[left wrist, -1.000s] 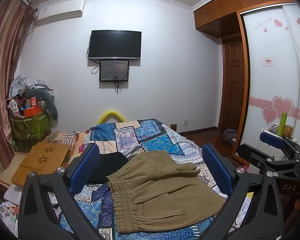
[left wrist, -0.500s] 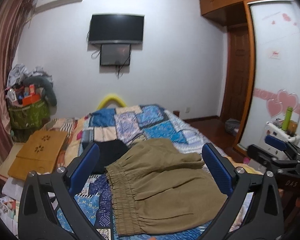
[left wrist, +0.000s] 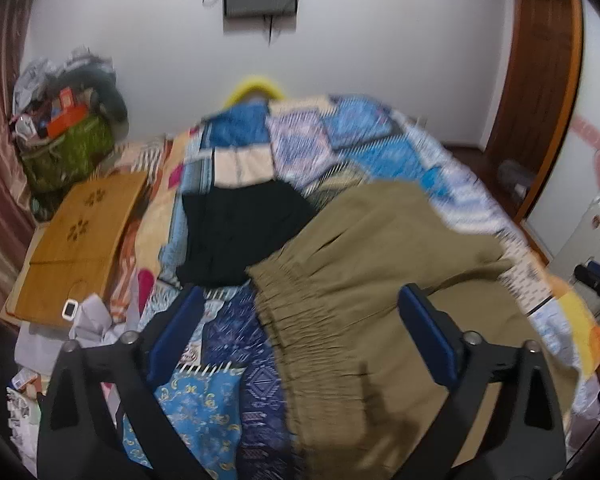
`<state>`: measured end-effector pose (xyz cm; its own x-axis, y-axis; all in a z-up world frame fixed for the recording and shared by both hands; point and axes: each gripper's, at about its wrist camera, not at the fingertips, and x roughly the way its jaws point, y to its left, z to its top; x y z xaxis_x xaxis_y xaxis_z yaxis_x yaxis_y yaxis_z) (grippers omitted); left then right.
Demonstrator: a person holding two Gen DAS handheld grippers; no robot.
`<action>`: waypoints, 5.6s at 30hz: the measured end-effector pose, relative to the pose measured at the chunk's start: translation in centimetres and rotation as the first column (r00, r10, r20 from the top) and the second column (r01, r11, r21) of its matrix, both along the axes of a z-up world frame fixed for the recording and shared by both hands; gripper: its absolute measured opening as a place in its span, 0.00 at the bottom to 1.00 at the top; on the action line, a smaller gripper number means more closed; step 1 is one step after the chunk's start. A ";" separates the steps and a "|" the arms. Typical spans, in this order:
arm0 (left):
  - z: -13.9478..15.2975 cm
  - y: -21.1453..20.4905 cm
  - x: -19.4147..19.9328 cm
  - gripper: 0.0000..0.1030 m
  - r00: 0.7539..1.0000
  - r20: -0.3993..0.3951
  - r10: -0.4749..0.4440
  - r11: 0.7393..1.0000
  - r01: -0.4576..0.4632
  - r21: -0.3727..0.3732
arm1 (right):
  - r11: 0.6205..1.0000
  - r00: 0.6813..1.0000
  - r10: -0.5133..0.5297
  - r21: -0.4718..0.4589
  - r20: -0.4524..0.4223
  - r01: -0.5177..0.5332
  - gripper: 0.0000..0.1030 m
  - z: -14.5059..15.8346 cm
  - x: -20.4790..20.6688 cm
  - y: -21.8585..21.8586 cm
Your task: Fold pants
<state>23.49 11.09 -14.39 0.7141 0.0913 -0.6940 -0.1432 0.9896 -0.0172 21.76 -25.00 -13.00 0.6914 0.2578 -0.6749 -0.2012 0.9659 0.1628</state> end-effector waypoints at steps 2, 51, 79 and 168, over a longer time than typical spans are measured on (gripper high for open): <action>-1.5 0.9 1.4 0.91 0.998 -0.067 0.005 1.000 -0.007 -0.026 | 1.000 0.999 0.006 -0.004 -0.045 -0.006 1.00 -1.2 1.3 -0.4; -5.7 2.2 5.9 0.77 0.972 -0.201 -0.122 0.990 0.107 -0.087 | 0.971 0.956 0.211 -0.067 -0.202 -0.228 0.35 -4.6 8.6 1.5; -11.2 2.4 9.8 0.60 0.967 -0.255 0.027 0.997 -0.009 0.072 | 0.922 0.944 0.202 -0.274 -0.262 -0.273 0.11 -10.5 13.3 7.0; 1.0 -0.4 -2.4 0.44 0.984 0.037 -0.173 0.985 0.173 0.006 | 0.985 0.985 0.170 -0.009 0.014 -0.170 0.11 5.1 -0.3 2.3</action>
<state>21.14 10.72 -13.41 0.7443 -0.0342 -0.6670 0.0307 0.9994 -0.0169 21.49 -22.69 -7.93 0.6479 0.3674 -0.6672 -0.3653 0.9186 0.1511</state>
